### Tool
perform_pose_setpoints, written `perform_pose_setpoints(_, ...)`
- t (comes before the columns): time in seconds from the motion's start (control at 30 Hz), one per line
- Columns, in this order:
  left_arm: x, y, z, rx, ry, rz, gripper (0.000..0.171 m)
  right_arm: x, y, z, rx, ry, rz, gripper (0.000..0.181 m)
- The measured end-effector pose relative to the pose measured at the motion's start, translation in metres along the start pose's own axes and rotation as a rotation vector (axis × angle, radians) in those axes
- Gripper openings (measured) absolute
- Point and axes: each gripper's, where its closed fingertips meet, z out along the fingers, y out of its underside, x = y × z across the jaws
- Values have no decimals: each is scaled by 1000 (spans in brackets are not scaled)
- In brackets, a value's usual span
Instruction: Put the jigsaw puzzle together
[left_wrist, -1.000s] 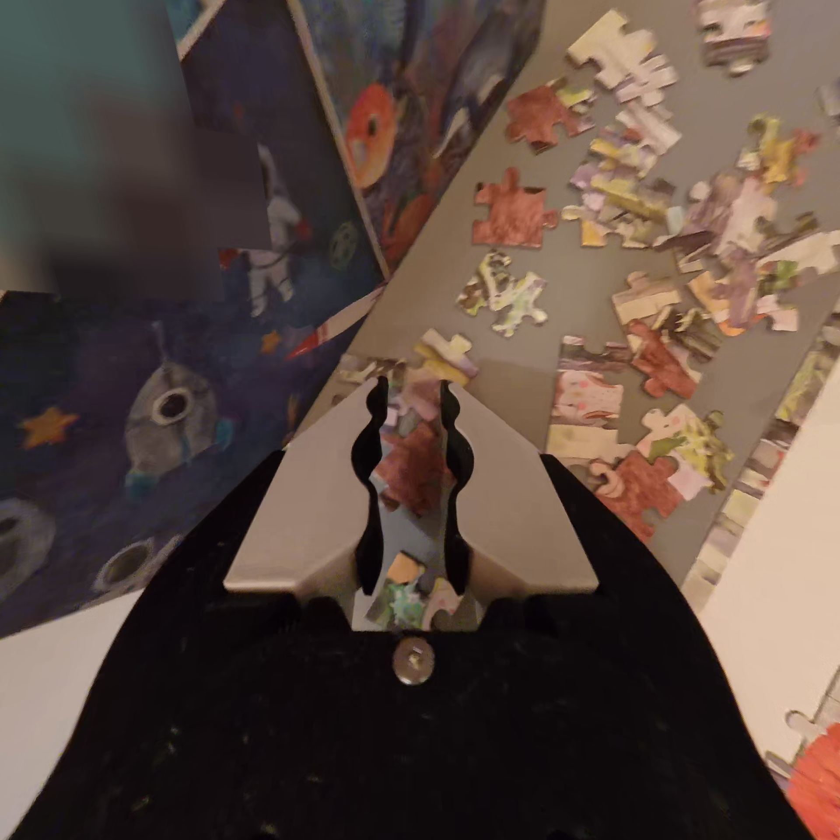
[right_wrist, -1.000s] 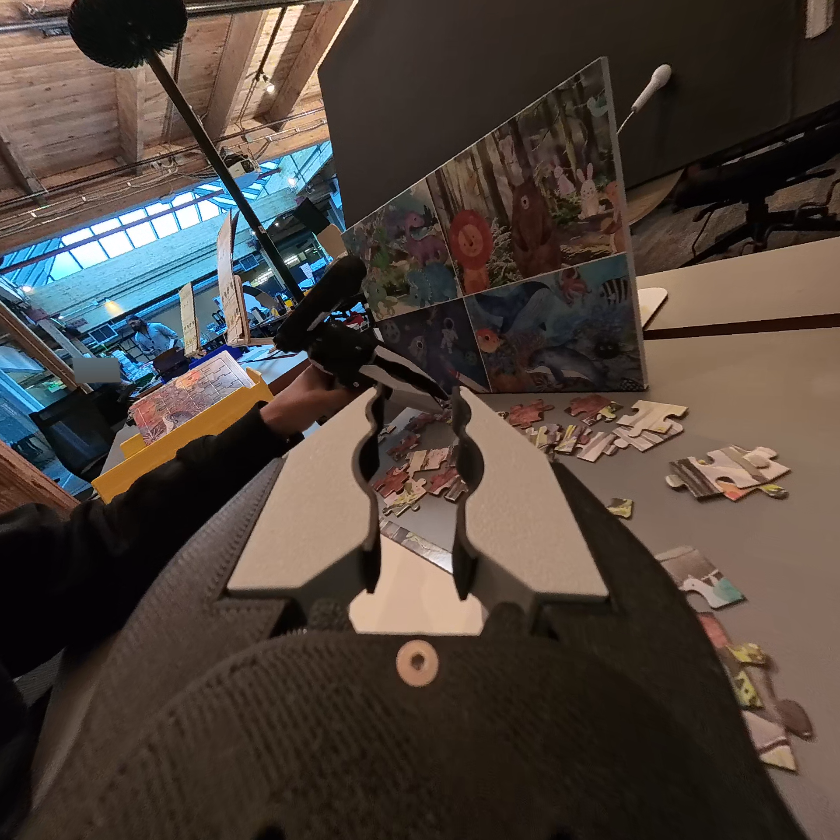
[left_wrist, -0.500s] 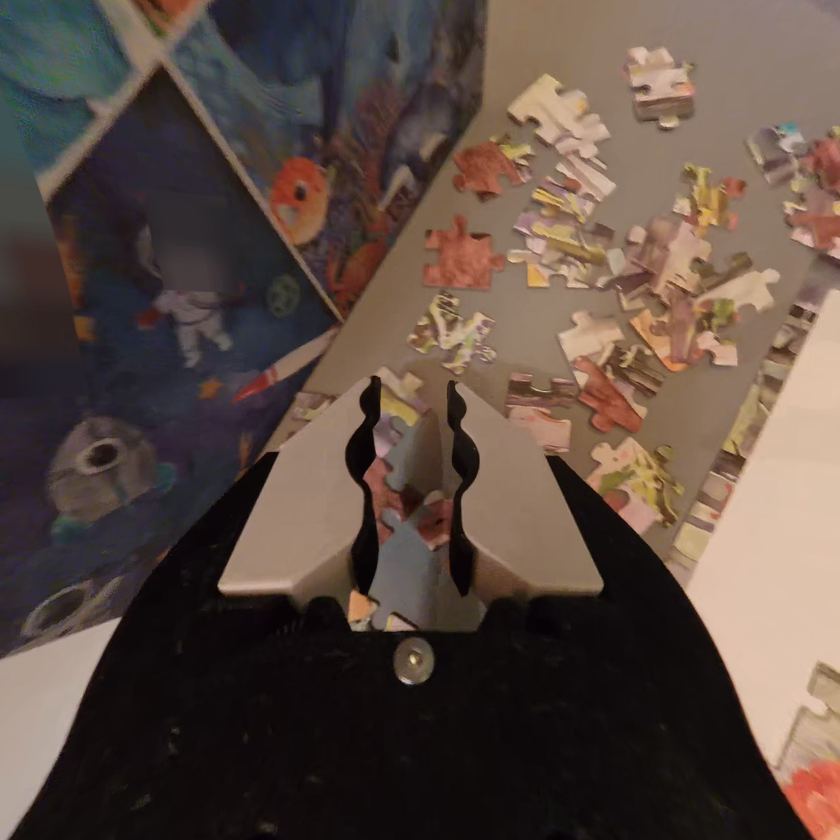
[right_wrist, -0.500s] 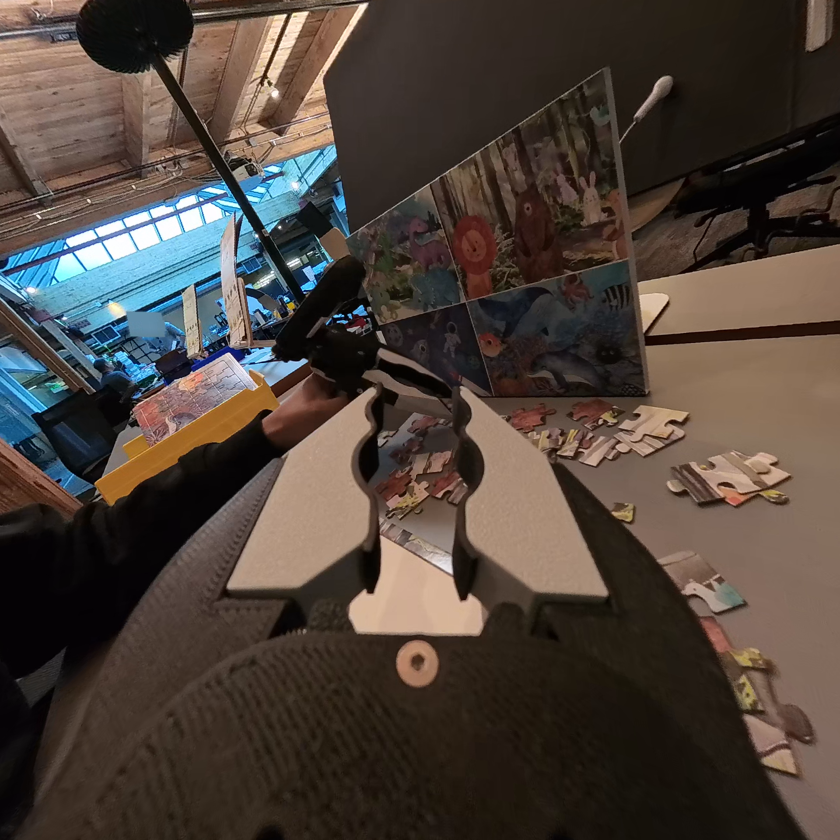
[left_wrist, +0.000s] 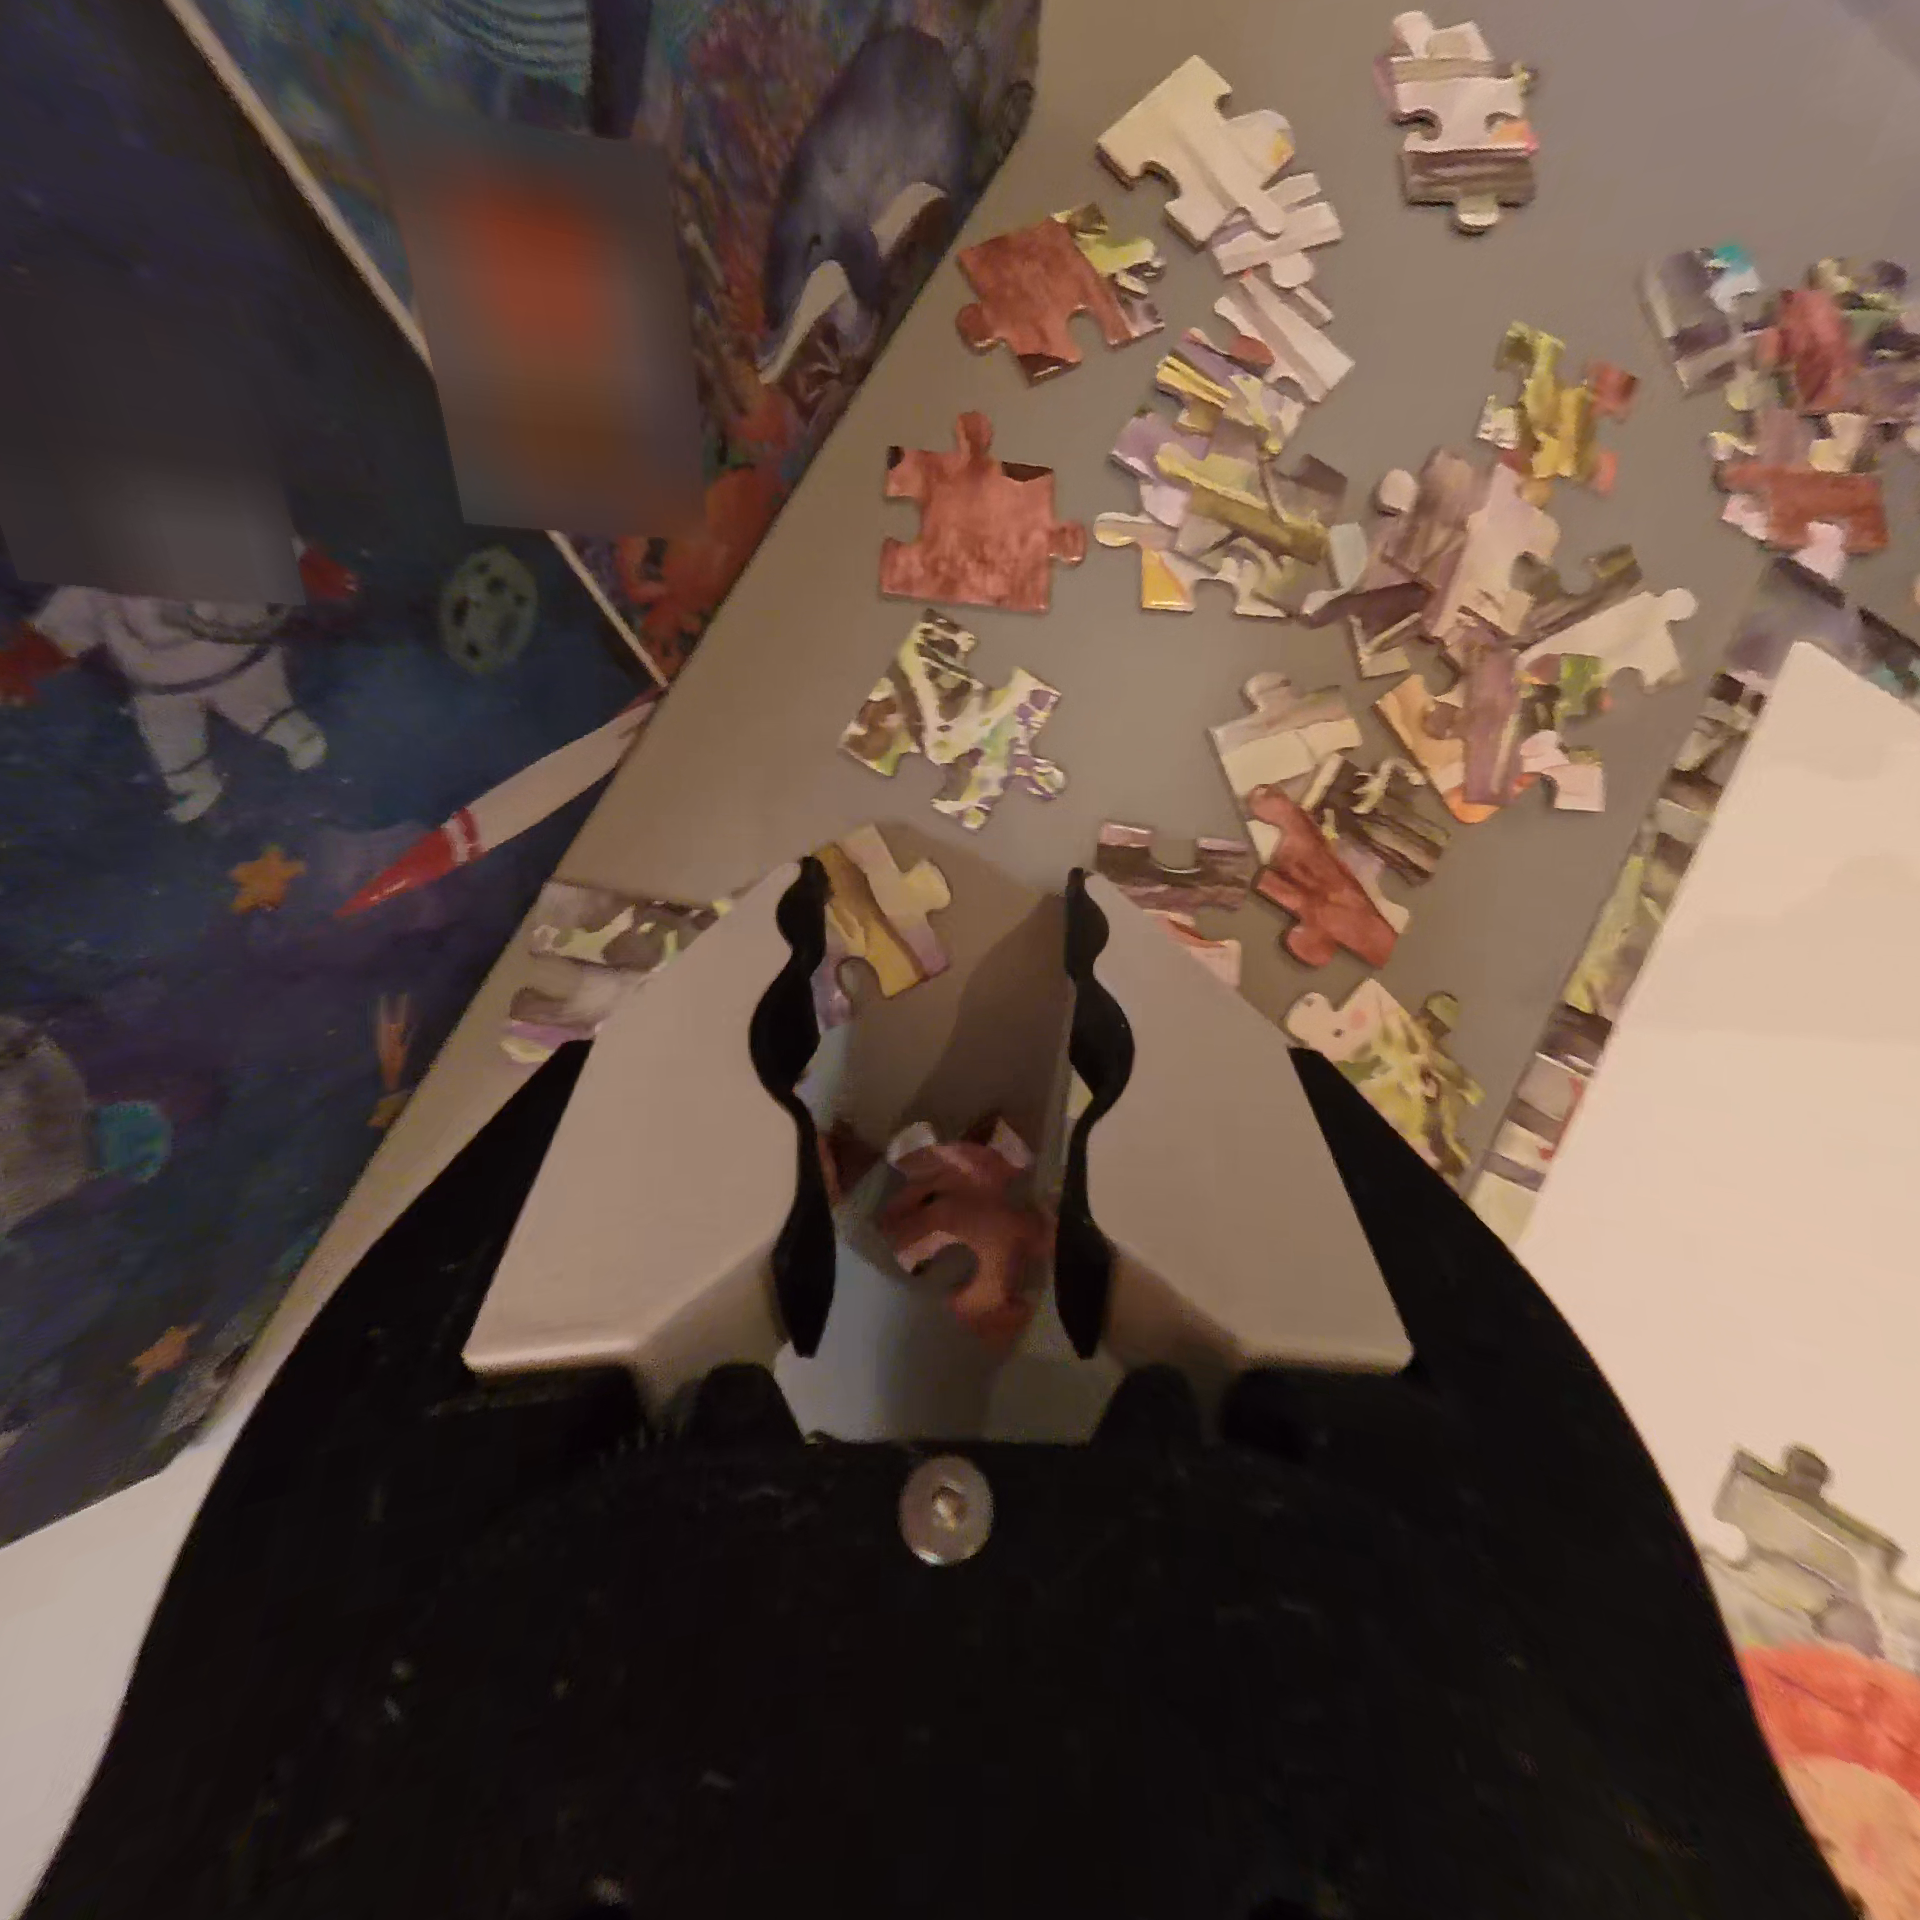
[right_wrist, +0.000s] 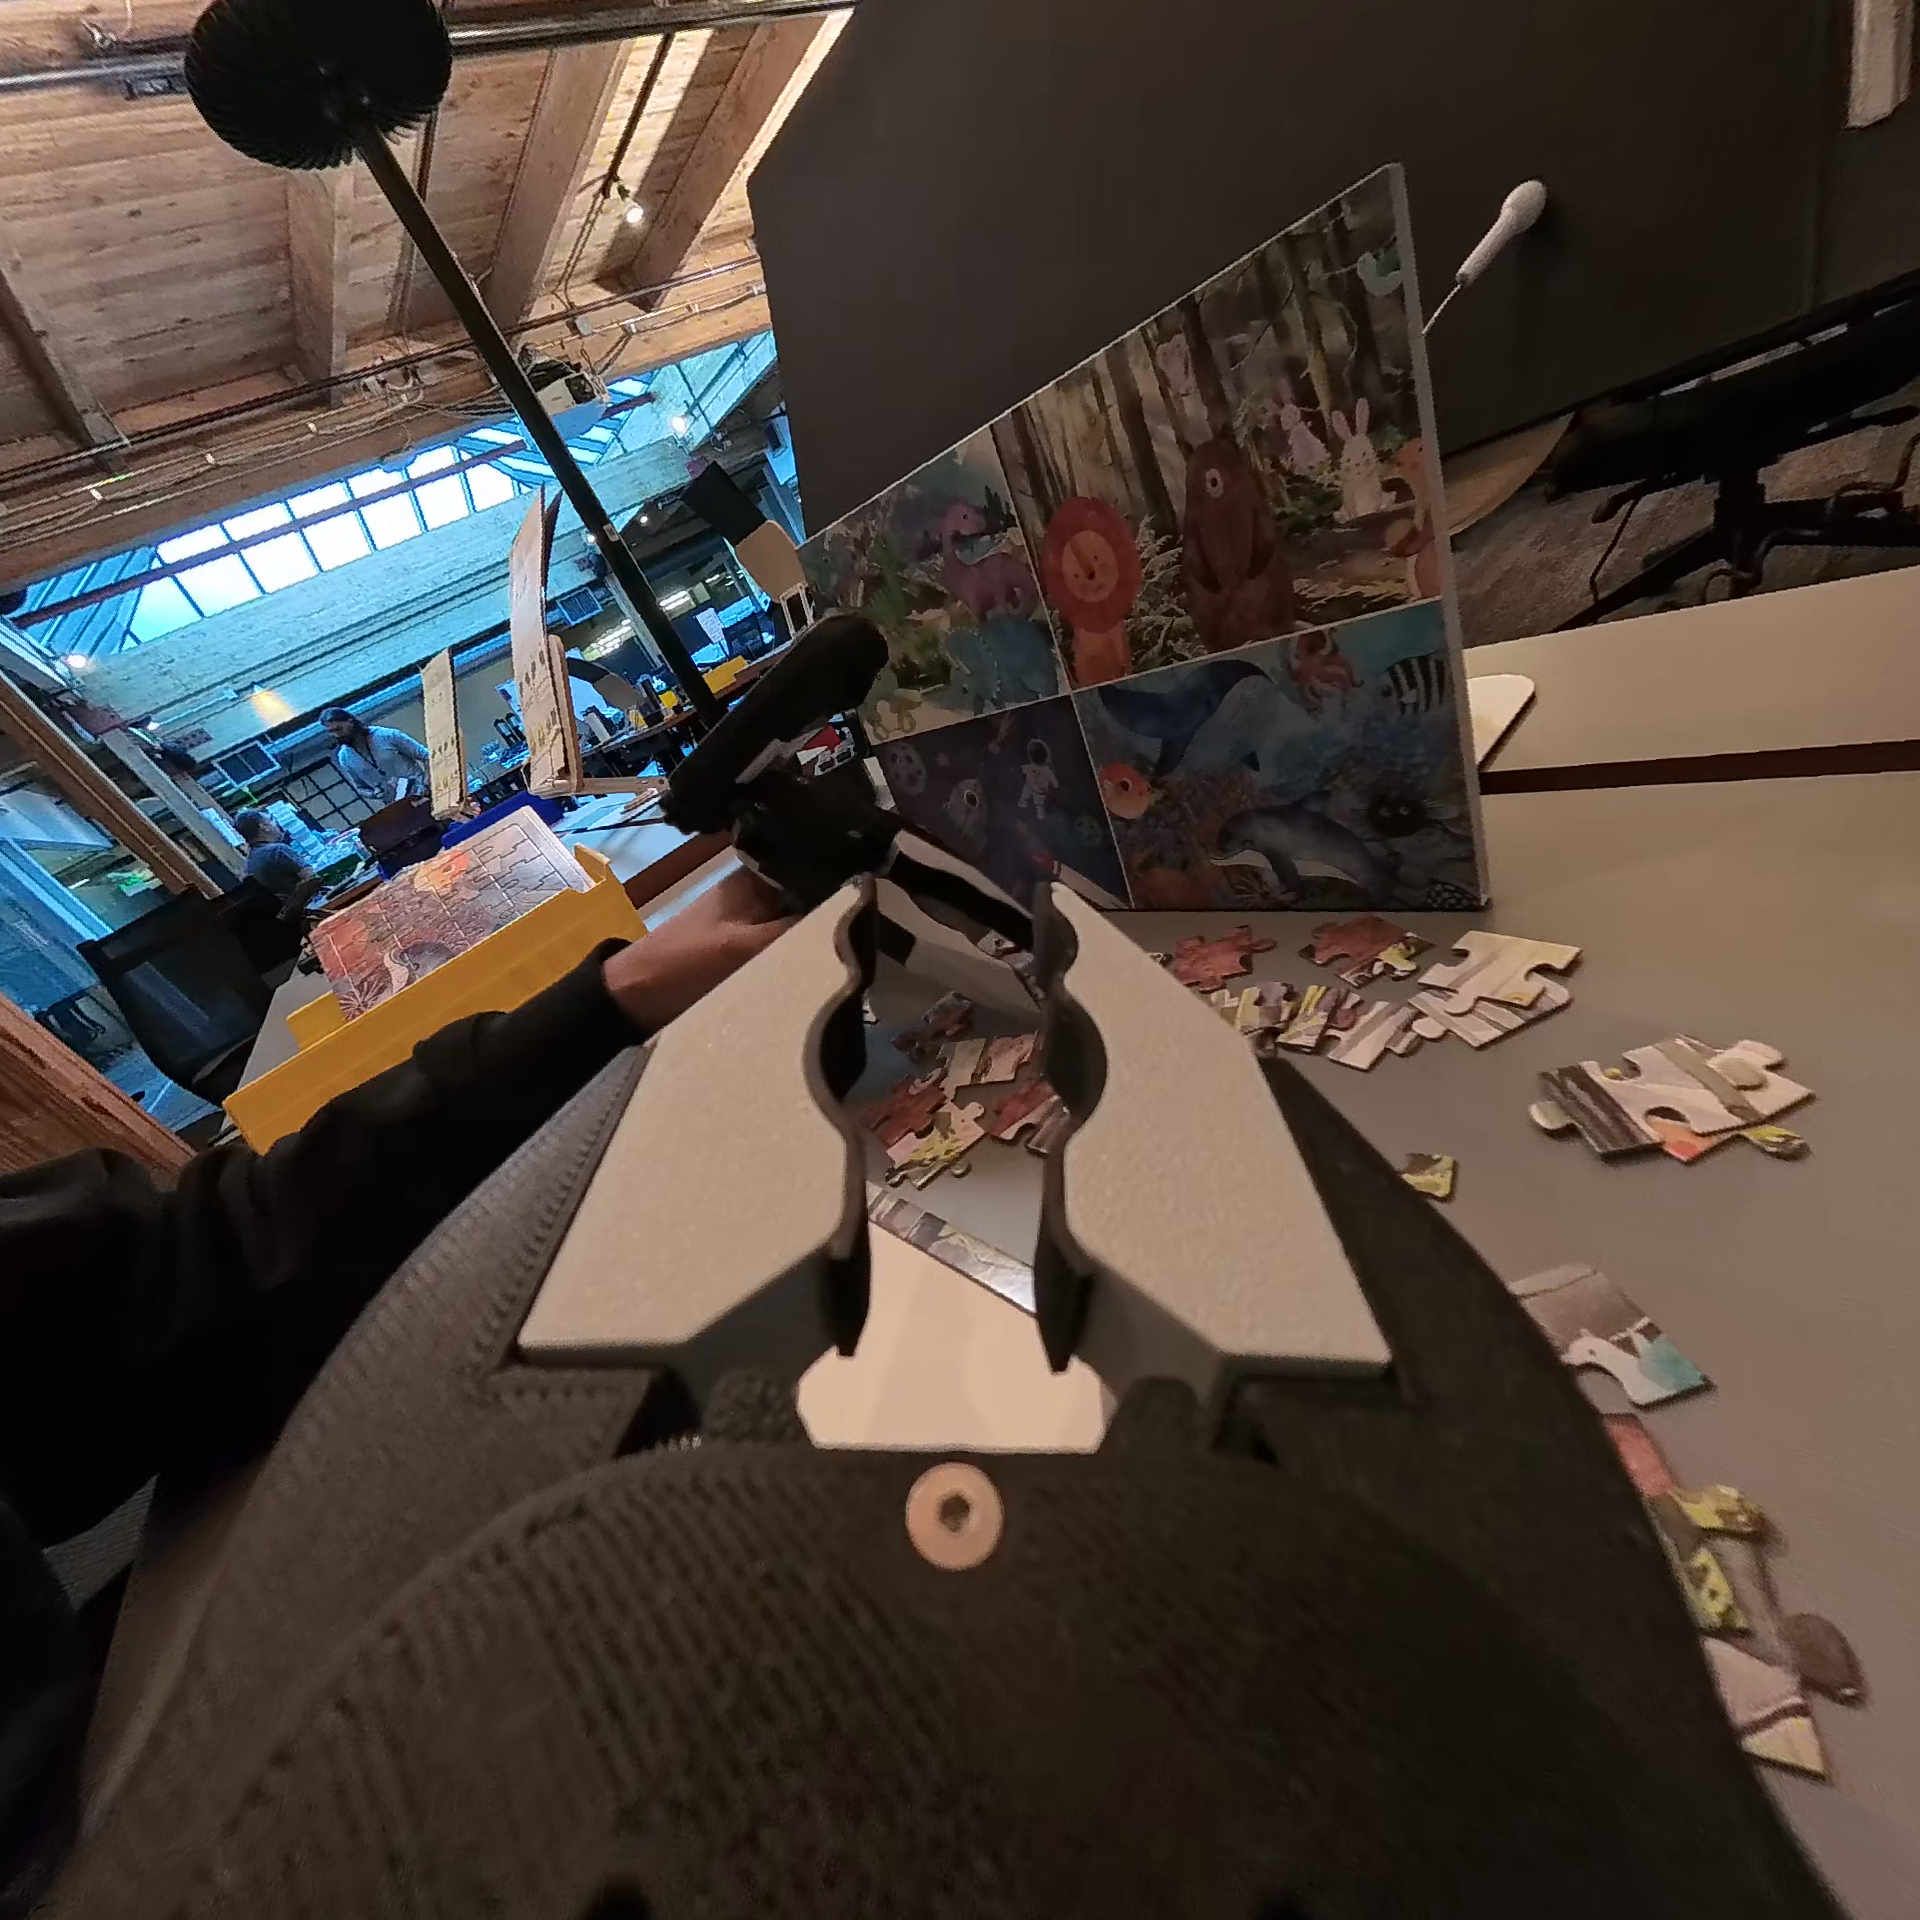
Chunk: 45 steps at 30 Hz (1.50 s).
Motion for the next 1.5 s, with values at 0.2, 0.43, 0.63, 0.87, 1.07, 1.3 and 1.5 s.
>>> perform_pose_setpoints(0.2,14,-4,-2,9,64,7,43,0,0,0,0,0,-2,28)
perform_pose_setpoints(0.43,11,-27,-25,139,52,15,38,2,-6,-3,17,11,-12,28)
perform_pose_setpoints(0.63,33,-34,-38,187,44,94,37,13,-18,-12,54,65,-48,27)
perform_pose_setpoints(0.87,56,-10,-62,261,-33,177,33,35,-22,-21,33,189,-173,27)
perform_pose_setpoints(1.07,37,43,-103,317,-218,185,30,53,-33,-35,41,296,-267,25)
perform_pose_setpoints(1.3,23,98,-116,310,-161,23,34,61,-7,-23,-44,300,-273,23)
perform_pose_setpoints(1.5,1,92,-130,368,-264,-16,80,57,-1,-18,-57,279,-275,23)
